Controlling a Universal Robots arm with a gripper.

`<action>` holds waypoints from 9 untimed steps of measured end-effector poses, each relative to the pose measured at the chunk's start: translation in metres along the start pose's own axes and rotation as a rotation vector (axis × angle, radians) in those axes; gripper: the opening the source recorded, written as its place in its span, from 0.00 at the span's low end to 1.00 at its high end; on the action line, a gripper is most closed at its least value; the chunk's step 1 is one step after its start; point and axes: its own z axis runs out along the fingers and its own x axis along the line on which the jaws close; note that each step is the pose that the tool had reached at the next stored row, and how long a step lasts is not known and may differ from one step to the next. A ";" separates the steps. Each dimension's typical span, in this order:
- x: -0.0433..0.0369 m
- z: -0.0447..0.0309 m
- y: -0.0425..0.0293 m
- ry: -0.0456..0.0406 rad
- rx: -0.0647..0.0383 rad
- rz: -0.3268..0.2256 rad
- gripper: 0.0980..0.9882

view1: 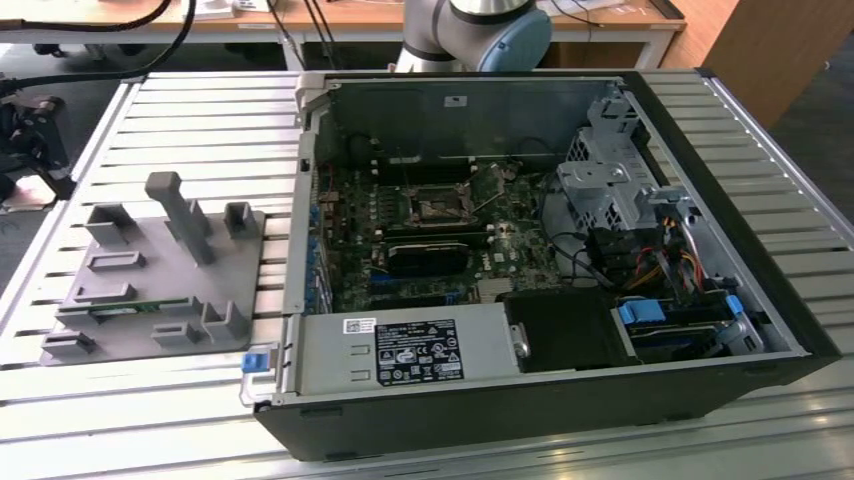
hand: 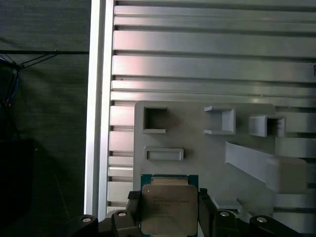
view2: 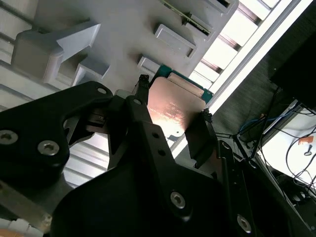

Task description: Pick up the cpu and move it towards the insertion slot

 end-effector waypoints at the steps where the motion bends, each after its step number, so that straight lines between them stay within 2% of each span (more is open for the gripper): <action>1: 0.0000 -0.0013 0.0001 0.0000 0.000 0.000 0.50; 9: 0.0001 -0.0125 0.0012 0.0001 0.003 0.000 0.50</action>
